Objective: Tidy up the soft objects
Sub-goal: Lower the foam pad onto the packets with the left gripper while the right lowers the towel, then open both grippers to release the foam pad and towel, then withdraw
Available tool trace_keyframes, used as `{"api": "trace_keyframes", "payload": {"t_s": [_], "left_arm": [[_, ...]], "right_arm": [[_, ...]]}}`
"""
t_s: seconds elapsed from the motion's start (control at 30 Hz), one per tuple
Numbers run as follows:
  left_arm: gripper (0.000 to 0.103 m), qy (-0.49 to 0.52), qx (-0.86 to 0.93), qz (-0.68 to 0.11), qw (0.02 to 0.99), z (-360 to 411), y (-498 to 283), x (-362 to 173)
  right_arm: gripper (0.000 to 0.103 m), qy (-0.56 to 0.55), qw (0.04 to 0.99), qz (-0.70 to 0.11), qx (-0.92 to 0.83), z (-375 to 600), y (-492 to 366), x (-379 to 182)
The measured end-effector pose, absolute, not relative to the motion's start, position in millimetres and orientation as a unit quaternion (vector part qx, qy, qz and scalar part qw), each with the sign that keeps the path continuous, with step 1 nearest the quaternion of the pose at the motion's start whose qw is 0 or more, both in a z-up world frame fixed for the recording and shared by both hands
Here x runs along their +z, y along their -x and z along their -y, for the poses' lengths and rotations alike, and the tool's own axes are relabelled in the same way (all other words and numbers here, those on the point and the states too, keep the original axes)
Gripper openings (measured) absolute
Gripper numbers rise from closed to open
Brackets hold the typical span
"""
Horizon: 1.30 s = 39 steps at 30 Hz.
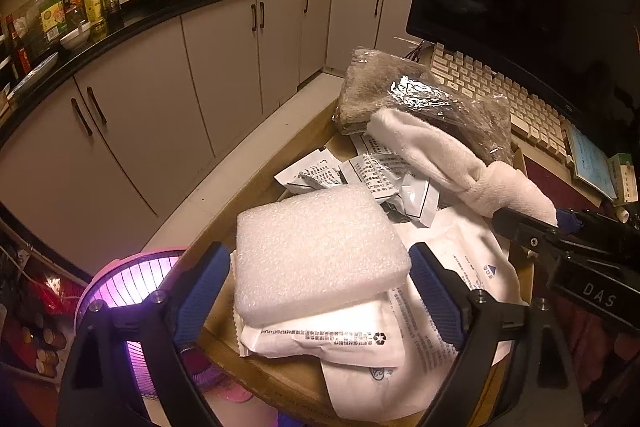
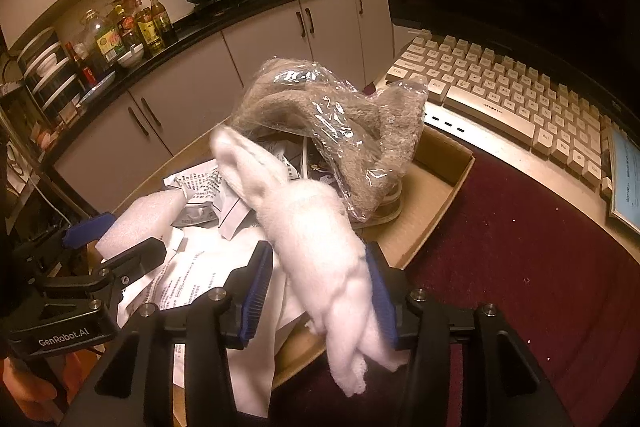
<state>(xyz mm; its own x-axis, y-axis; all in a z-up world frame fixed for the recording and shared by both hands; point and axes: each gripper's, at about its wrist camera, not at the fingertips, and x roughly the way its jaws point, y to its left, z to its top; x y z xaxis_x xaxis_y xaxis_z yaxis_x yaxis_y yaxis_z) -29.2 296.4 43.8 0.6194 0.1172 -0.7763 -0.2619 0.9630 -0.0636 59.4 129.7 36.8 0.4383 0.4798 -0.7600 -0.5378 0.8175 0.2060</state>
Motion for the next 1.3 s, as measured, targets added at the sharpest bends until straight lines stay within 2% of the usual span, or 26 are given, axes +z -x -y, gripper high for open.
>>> {"api": "trace_keyframes", "payload": {"t_s": [0.1, 0.53, 0.7, 0.8, 1.0, 1.23, 1.3], "left_arm": [[0.091, 0.088, 0.107, -0.422, 0.896, -297, 32, 45], [0.091, 0.059, 0.117, -0.398, 0.908, -281, 47, 56], [0.092, 0.049, 0.123, -0.388, 0.912, -275, 57, 59], [0.098, 0.048, 0.125, -0.382, 0.915, -272, 64, 60], [0.099, 0.048, 0.129, -0.375, 0.917, -268, 72, 61], [0.099, 0.028, 0.150, -0.344, 0.926, -262, 85, 70], [0.102, 0.004, 0.166, -0.333, 0.928, -257, 88, 73]], "right_arm": [[0.057, 0.029, 0.849, -0.434, 0.301, -128, -57, 39], [0.064, 0.023, 0.855, -0.419, 0.303, -119, -43, 52], [0.073, 0.024, 0.859, -0.411, 0.303, -112, -33, 59], [0.081, 0.026, 0.862, -0.405, 0.304, -105, -25, 64], [0.094, 0.024, 0.865, -0.402, 0.300, -91, -10, 66], [0.101, 0.027, 0.862, -0.409, 0.298, -82, 2, 62], [0.102, 0.028, 0.863, -0.408, 0.298, -80, 7, 61]]}}
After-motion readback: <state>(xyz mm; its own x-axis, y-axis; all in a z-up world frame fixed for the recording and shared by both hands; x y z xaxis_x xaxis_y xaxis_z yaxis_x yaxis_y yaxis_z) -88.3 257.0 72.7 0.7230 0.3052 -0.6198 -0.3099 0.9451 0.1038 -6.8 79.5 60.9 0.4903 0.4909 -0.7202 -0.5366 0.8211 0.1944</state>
